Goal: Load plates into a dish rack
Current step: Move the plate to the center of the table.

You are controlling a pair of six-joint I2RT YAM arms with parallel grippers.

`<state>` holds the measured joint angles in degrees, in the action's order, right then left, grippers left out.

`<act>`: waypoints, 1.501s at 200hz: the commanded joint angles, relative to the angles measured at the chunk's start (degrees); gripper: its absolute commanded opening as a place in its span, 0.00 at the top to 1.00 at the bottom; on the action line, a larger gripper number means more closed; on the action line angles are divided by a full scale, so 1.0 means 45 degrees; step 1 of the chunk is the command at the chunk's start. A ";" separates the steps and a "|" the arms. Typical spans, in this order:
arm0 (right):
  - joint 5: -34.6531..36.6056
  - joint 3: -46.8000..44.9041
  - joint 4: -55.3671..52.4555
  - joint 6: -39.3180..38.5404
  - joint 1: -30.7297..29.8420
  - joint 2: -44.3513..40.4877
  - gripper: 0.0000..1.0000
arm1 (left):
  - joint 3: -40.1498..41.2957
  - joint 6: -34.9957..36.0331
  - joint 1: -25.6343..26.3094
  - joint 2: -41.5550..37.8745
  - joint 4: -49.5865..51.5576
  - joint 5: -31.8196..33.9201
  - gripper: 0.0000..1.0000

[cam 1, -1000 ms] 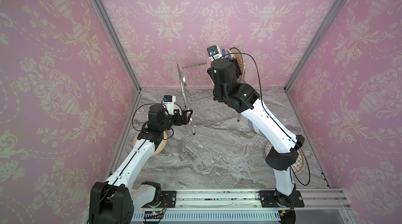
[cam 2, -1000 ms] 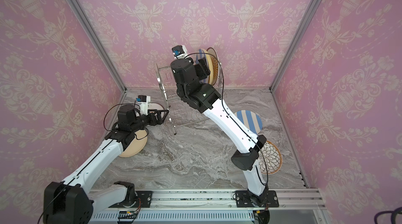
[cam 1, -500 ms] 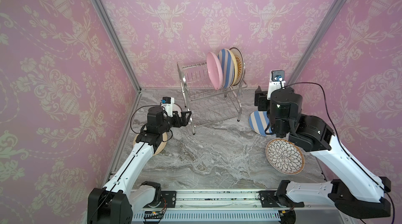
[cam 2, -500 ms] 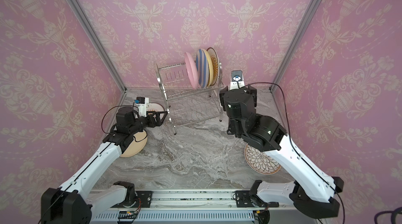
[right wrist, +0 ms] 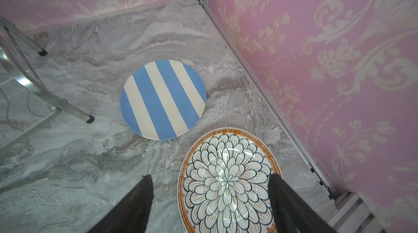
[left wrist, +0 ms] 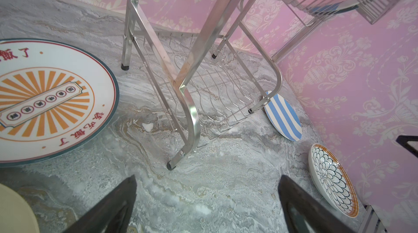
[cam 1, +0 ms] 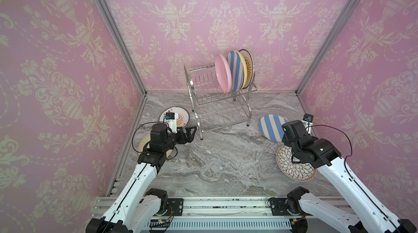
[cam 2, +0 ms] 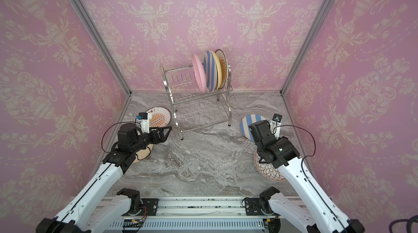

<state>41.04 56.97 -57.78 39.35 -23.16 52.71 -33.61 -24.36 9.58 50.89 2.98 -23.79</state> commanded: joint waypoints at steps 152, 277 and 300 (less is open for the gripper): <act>-0.6852 -0.4425 0.3699 0.0822 0.1685 0.3276 0.17 | 0.0794 -0.0684 0.0584 -0.0162 -0.0863 -0.0778 0.01; -0.7789 -0.3838 0.3880 -0.0073 0.1689 0.4791 0.18 | 0.0620 -0.0312 0.0704 -0.0051 -0.0498 -0.0592 0.01; -0.8394 -0.3769 0.4350 -0.0124 0.1689 0.4732 0.18 | 0.0581 -0.0213 0.0717 -0.0125 -0.0340 -0.0507 0.01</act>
<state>7.53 38.52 -40.66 40.03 -15.75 73.67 -29.47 -27.22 12.29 50.41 -0.05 -25.85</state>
